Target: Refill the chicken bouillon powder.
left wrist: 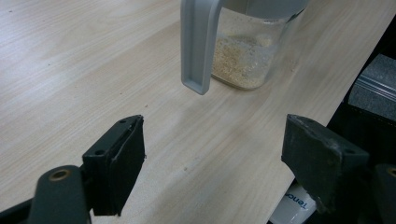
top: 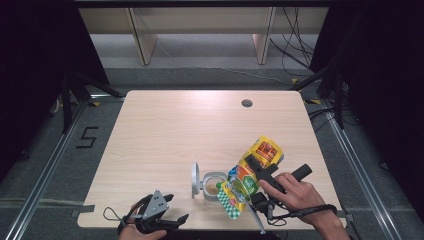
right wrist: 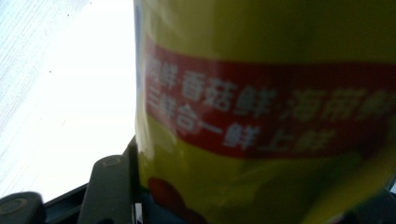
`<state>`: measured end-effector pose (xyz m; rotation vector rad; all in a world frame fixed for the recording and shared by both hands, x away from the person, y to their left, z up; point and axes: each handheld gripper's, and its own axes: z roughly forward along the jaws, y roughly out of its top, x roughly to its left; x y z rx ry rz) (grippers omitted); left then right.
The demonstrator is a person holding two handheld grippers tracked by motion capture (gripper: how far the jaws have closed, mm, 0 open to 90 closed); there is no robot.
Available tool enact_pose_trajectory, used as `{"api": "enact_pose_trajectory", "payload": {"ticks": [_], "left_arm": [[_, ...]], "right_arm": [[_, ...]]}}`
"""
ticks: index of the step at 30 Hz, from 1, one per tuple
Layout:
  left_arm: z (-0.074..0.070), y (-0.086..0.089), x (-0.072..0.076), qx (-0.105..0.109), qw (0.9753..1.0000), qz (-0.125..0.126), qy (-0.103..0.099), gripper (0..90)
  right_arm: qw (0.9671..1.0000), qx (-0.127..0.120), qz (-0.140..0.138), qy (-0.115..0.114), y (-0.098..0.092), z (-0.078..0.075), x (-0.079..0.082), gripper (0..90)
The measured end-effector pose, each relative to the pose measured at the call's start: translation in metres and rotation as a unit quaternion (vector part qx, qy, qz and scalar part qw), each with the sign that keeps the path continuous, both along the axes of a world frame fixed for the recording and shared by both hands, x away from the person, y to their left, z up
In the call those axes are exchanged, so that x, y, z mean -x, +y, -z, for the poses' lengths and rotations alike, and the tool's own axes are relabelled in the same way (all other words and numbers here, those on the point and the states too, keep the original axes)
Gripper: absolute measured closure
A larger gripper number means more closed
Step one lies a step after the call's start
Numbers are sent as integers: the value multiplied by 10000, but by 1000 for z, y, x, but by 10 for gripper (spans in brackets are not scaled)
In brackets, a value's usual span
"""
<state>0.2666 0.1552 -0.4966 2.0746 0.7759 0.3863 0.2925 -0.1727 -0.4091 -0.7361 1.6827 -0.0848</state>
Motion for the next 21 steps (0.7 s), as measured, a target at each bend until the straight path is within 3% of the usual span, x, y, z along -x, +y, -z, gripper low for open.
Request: {"api": "enact_pose_trajectory", "payload": {"ticks": [9,10,11,21], "left_arm": [[0,0,0,-42,10000,16,-6,209],[1,-2,1,122,9999,-35,22,209],[0,1,0,-49,10000,8,4,209],[0,0,1,16,10000,-58,67,209]], "right_arm": [[10000,-9,-7,-35,-1,0,0,435],[10000,-5,-14,-29,-1,-1,0,434],[10000,-16,-6,-24,-1,-1,-1,434],[10000,-18,-15,-19,-1,0,-1,435]]}}
